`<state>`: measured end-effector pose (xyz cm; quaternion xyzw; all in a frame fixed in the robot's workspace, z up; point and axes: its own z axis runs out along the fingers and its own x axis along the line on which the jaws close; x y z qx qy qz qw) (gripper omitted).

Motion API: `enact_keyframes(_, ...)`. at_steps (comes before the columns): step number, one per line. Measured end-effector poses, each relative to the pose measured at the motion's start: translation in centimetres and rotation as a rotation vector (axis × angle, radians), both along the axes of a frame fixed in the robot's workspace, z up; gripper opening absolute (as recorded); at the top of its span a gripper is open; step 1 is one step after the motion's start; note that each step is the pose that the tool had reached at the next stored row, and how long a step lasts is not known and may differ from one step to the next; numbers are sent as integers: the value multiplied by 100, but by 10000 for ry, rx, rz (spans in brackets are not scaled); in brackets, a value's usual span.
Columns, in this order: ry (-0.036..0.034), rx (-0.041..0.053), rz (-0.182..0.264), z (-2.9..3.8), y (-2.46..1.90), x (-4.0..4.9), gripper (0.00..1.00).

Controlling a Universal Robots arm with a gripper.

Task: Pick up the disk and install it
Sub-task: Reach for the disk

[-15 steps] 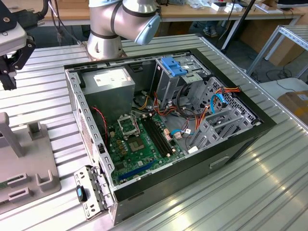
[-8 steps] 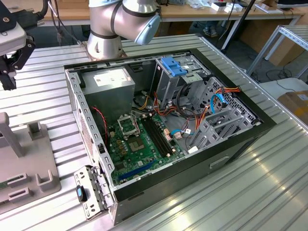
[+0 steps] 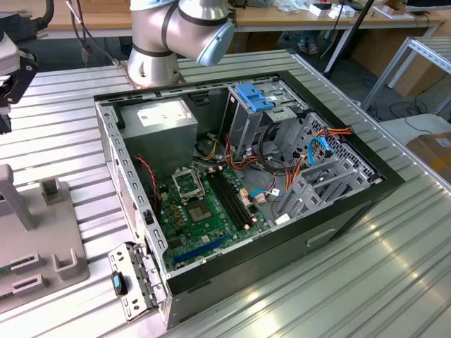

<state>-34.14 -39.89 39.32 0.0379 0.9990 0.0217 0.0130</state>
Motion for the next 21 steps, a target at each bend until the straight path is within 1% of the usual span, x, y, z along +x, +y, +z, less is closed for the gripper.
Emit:
enact_keyframes(4, -1, 1, 0, 0, 0, -79, 11)
enact_keyframes(21, 0, 0, 1, 0, 0, -117, 11)
